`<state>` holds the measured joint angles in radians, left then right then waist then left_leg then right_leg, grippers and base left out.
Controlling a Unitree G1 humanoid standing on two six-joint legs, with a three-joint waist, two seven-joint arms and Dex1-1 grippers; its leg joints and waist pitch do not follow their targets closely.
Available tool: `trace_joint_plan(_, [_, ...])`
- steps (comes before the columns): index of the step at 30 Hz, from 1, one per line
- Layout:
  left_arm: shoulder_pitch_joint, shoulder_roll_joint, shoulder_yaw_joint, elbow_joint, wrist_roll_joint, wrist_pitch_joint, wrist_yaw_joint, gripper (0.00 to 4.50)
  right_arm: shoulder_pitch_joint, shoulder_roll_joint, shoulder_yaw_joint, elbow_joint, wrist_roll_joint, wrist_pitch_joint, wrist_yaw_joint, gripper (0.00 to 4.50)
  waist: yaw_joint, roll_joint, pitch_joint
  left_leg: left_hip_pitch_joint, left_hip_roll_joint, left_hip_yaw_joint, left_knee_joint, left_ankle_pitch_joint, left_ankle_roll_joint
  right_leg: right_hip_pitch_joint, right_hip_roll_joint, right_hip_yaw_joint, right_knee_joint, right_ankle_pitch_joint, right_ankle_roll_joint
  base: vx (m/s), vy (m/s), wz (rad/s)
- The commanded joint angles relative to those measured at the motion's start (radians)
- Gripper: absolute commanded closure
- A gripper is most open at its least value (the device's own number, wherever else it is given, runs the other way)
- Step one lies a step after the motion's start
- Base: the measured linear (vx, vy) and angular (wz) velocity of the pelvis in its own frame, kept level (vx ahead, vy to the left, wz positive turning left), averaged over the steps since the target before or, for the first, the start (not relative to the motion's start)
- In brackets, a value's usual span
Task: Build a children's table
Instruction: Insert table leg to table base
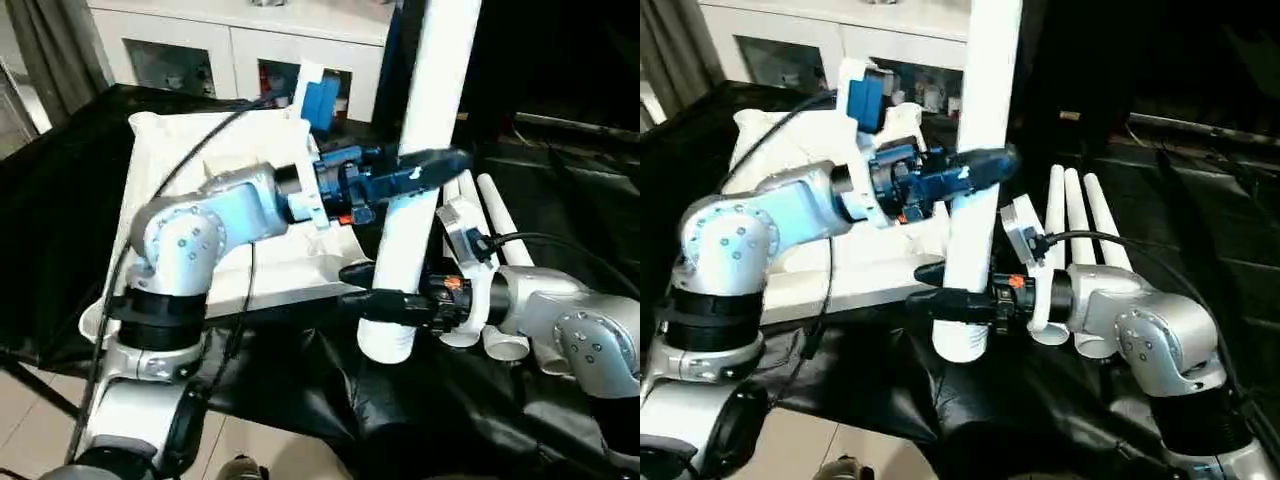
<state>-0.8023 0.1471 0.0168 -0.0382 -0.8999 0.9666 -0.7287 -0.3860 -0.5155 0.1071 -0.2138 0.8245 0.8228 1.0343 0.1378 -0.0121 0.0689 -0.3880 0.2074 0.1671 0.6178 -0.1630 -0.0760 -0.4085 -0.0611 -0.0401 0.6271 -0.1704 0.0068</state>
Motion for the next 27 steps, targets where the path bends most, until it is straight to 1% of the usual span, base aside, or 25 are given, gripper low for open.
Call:
trace_joint_plan(1, [-0.01, 0.008, 0.004, 0.038, 0.024, 0.011, 0.036, 2.6, -0.014, -0.008, -0.011, -0.045, 0.026, -0.011, 0.041, 2.59, 0.001, 0.004, -0.075, 0.02, 0.009, -0.004, -0.077, -0.283, -0.038, 0.044, -0.06, 0.028, -0.094, -0.384, -0.139, 0.0, 0.0, 0.0])
trace_joint_plan(3, [-0.015, 0.006, 0.01, 0.048, 0.026, 0.002, 0.041, 2.62, -0.015, -0.009, -0.01, -0.044, 0.014, -0.016, 0.046, 2.59, 0.002, 0.005, -0.076, 0.02, 0.01, -0.005, -0.078, -0.276, -0.039, 0.043, -0.059, 0.028, -0.093, -0.374, -0.135, 0.0, 0.0, 0.0])
trace_joint_plan(5, [-0.017, 0.001, 0.017, 0.052, 0.026, 0.0, 0.052, 2.66, -0.017, -0.008, -0.01, -0.043, 0.01, -0.02, 0.046, 2.59, 0.003, 0.007, -0.076, 0.019, 0.011, -0.006, -0.078, -0.276, -0.04, 0.044, -0.059, 0.028, -0.092, -0.362, -0.139, 0.0, 0.0, 0.0])
trace_joint_plan(8, [-0.019, -0.001, 0.022, 0.05, 0.022, 0.004, 0.055, 2.67, -0.021, -0.008, -0.008, -0.044, 0.004, -0.029, 0.043, 2.59, 0.003, 0.007, -0.076, 0.019, 0.011, -0.006, -0.078, -0.28, -0.041, 0.044, -0.059, 0.028, -0.091, -0.353, -0.144, 0.0, 0.0, 0.0])
trace_joint_plan(9, [-0.019, -0.003, 0.025, 0.05, 0.023, 0.002, 0.062, 2.67, -0.023, -0.006, -0.008, -0.042, -0.009, -0.04, 0.032, 2.59, 0.003, 0.009, -0.076, 0.019, 0.011, -0.006, -0.078, -0.28, -0.041, 0.044, -0.059, 0.028, -0.09, -0.352, -0.145, 0.0, 0.0, 0.0])
trace_joint_plan(10, [-0.019, -0.007, 0.029, 0.051, 0.024, 0.001, 0.073, 2.67, -0.025, -0.003, -0.008, -0.039, -0.017, -0.045, 0.021, 2.59, 0.003, 0.008, -0.076, 0.019, 0.011, -0.006, -0.079, -0.281, -0.041, 0.044, -0.059, 0.028, -0.091, -0.351, -0.146, 0.0, 0.0, 0.0])
trace_joint_plan(11, [-0.019, -0.01, 0.033, 0.053, 0.025, -0.002, 0.081, 2.67, -0.028, 0.0, -0.01, -0.034, -0.022, -0.047, 0.011, 2.03, 0.002, 0.005, -0.076, 0.018, 0.011, -0.006, -0.079, -0.279, -0.041, 0.046, -0.058, 0.028, -0.09, -0.346, -0.148, 0.0, 0.0, 0.0])
trace_joint_plan(12, [-0.018, -0.013, 0.035, 0.052, 0.029, -0.009, 0.088, 2.67, -0.029, 0.004, -0.013, -0.029, -0.024, -0.047, 0.0, 1.89, 0.002, 0.007, -0.076, 0.019, 0.011, -0.006, -0.078, -0.281, -0.041, 0.045, -0.059, 0.027, -0.09, -0.35, -0.148, 0.0, 0.0, 0.0])
trace_joint_plan(14, [-0.018, -0.017, 0.032, 0.05, 0.051, -0.027, 0.113, 2.68, -0.035, 0.013, -0.02, -0.018, -0.032, -0.051, -0.022, 1.8, 0.001, 0.005, -0.075, 0.019, 0.01, -0.006, -0.078, -0.287, -0.043, 0.043, -0.058, 0.027, -0.092, -0.36, -0.142, 0.0, 0.0, 0.0])
trace_joint_plan(15, [-0.017, -0.018, 0.028, 0.046, 0.065, -0.038, 0.122, 2.68, -0.039, 0.02, -0.022, -0.01, -0.046, -0.059, -0.043, 1.68, 0.001, 0.005, -0.075, 0.021, 0.01, -0.006, -0.078, -0.289, -0.044, 0.042, -0.059, 0.027, -0.094, -0.383, -0.132, 0.0, 0.0, 0.0])
trace_joint_plan(16, [-0.017, -0.021, 0.025, 0.042, 0.084, -0.053, 0.139, 2.68, -0.048, 0.039, -0.02, 0.008, -0.083, -0.079, -0.093, 1.55, 0.001, 0.004, -0.075, 0.02, 0.011, -0.006, -0.079, -0.284, -0.044, 0.042, -0.06, 0.028, -0.095, -0.383, -0.129, 0.0, 0.0, 0.0])
trace_joint_plan(17, [-0.017, -0.024, 0.017, 0.036, 0.117, -0.079, 0.165, 2.68, -0.063, 0.072, -0.021, 0.039, -0.131, -0.101, -0.172, 1.48, -0.002, 0.003, -0.075, 0.017, 0.012, -0.008, -0.08, -0.28, -0.05, 0.039, -0.061, 0.028, -0.094, -0.38, -0.128, 0.0, 0.0, 0.0])
trace_joint_plan(18, [-0.017, -0.026, 0.011, 0.032, 0.143, -0.101, 0.186, 2.68, -0.075, 0.096, -0.023, 0.062, -0.161, -0.113, -0.23, 1.45, -0.007, 0.003, -0.076, 0.015, 0.01, -0.009, -0.082, -0.278, -0.06, 0.043, -0.061, 0.026, -0.092, -0.386, -0.122, 0.0, 0.0, 0.0])
trace_joint_plan(19, [-0.02, -0.028, 0.006, 0.033, 0.17, -0.117, 0.213, 2.68, -0.083, 0.115, -0.026, 0.08, -0.184, -0.123, -0.271, 1.45, -0.008, -0.001, -0.075, 0.014, 0.01, -0.009, -0.082, -0.276, -0.061, 0.042, -0.061, 0.026, -0.094, -0.389, -0.115, 0.0, 0.0, 0.0])
trace_joint_plan(20, [-0.023, -0.024, -0.005, 0.034, 0.2, -0.123, 0.239, 2.68, -0.092, 0.138, -0.031, 0.097, -0.209, -0.135, -0.323, 1.45, -0.01, 0.002, -0.074, 0.019, 0.01, -0.009, -0.083, -0.282, -0.066, 0.037, -0.061, 0.027, -0.095, -0.395, -0.11, 0.0, 0.0, 0.0])
trace_joint_plan(21, [-0.026, -0.019, -0.021, 0.032, 0.235, -0.139, 0.264, 2.68, -0.099, 0.162, -0.039, 0.112, -0.226, -0.136, -0.378, 1.45, -0.012, 0.003, -0.074, 0.02, 0.01, -0.008, -0.083, -0.286, -0.069, 0.037, -0.06, 0.027, -0.095, -0.4, -0.108, 0.0, 0.0, 0.0])
trace_joint_plan(22, [-0.027, -0.019, -0.022, 0.032, 0.238, -0.141, 0.268, 2.68, -0.099, 0.164, -0.04, 0.112, -0.227, -0.136, -0.381, 1.45, -0.013, 0.004, -0.074, 0.021, 0.01, -0.008, -0.084, -0.292, -0.071, 0.035, -0.059, 0.027, -0.095, -0.405, -0.103, 0.0, 0.0, 0.0])
trace_joint_plan(23, [-0.035, -0.018, -0.043, 0.029, 0.301, -0.16, 0.338, 2.68, -0.103, 0.199, -0.042, 0.118, -0.247, -0.135, -0.445, 1.45, -0.013, 0.007, -0.075, 0.027, 0.012, -0.009, -0.085, -0.299, -0.074, 0.032, -0.058, 0.029, -0.096, -0.393, -0.098, 0.0, 0.0, 0.0])
trace_joint_plan(24, [-0.038, -0.018, -0.048, 0.028, 0.315, -0.165, 0.359, 2.68, -0.103, 0.207, -0.041, 0.116, -0.251, -0.135, -0.456, 1.45, -0.017, 0.007, -0.074, 0.022, 0.011, -0.009, -0.085, -0.301, -0.075, 0.035, -0.056, 0.028, -0.092, -0.379, -0.099, 0.0, 0.0, 0.0])
trace_joint_plan(25, [-0.044, -0.031, -0.043, 0.026, 0.328, -0.169, 0.397, 2.68, -0.1, 0.221, -0.034, 0.111, -0.259, -0.132, -0.475, 1.45, -0.016, 0.005, -0.078, 0.021, 0.012, -0.01, -0.087, -0.288, -0.075, 0.039, -0.056, 0.028, -0.089, -0.344, -0.101, 0.0, 0.0, 0.0])
trace_joint_plan(26, [-0.047, -0.039, -0.04, 0.025, 0.334, -0.172, 0.417, 2.68, -0.099, 0.23, -0.03, 0.109, -0.264, -0.13, -0.486, 1.45, -0.017, 0.005, -0.079, 0.018, 0.011, -0.009, -0.086, -0.269, -0.074, 0.042, -0.057, 0.029, -0.085, -0.304, -0.11, 0.0, 0.0, 0.0])
trace_joint_plan(27, [-0.055, -0.058, -0.034, 0.022, 0.353, -0.185, 0.453, 2.68, -0.097, 0.266, -0.036, 0.12, -0.276, -0.133, -0.533, 1.45, -0.019, 0.001, -0.08, 0.017, 0.011, -0.007, -0.084, -0.251, -0.071, 0.042, -0.056, 0.03, -0.083, -0.273, -0.119, 0.0, 0.0, 0.0])
